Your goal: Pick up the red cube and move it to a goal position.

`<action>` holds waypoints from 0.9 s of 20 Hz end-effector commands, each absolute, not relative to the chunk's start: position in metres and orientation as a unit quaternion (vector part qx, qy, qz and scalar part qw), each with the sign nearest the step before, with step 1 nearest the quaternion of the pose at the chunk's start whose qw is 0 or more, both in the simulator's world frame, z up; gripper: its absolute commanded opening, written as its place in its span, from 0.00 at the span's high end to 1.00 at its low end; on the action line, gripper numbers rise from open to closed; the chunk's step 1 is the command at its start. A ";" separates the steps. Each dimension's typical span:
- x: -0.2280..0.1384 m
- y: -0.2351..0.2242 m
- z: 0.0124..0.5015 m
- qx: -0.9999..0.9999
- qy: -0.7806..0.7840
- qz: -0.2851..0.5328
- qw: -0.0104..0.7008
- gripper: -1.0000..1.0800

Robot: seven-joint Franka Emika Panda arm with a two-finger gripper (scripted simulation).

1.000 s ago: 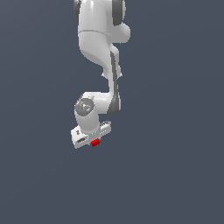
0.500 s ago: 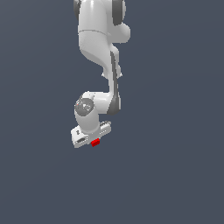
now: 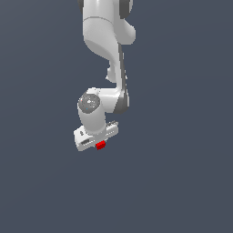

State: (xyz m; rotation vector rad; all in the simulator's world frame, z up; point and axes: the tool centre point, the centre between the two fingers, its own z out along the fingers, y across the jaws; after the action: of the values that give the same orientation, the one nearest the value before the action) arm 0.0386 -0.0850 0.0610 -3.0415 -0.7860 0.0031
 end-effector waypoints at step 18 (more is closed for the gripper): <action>0.053 -0.019 0.271 -0.968 -0.251 0.000 0.000 1.00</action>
State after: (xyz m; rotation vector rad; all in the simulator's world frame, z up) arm 0.0523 -0.0247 0.2531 -3.0417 -0.7890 -0.0001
